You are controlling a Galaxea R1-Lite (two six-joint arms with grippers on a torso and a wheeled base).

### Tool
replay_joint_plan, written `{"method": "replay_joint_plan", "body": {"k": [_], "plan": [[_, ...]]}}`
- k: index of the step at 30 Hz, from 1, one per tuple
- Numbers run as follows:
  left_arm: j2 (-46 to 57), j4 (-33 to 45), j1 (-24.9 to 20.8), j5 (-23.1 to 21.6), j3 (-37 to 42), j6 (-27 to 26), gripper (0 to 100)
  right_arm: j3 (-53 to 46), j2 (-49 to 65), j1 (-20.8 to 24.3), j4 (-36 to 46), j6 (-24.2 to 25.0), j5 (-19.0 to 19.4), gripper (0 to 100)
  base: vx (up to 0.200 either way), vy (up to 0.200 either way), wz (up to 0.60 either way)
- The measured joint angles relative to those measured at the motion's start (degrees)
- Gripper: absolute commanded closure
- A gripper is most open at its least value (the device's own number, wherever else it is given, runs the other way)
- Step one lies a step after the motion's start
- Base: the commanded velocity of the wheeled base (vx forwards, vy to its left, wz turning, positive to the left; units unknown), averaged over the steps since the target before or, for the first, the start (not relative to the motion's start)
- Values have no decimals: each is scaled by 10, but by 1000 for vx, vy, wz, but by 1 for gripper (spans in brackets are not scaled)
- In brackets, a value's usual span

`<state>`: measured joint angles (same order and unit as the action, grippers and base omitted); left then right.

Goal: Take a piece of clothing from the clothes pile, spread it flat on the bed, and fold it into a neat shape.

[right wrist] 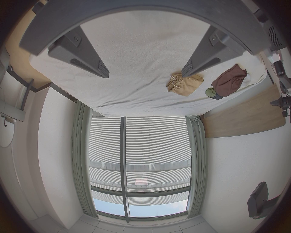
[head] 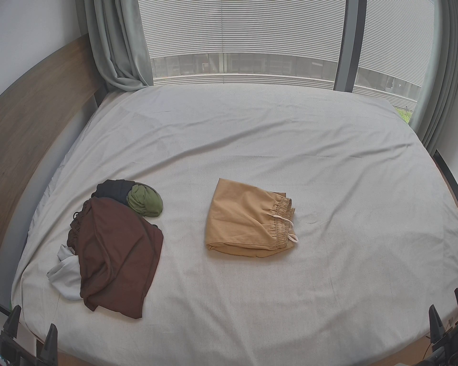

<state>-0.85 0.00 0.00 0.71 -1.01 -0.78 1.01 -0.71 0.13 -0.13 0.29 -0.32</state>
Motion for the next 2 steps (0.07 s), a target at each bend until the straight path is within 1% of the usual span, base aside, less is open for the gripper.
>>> {"method": "replay_joint_plan", "body": {"k": [2], "plan": [[0,0,0,0,0,2,0,0,0,0,0,-2,0,0,0,0,0]]}}
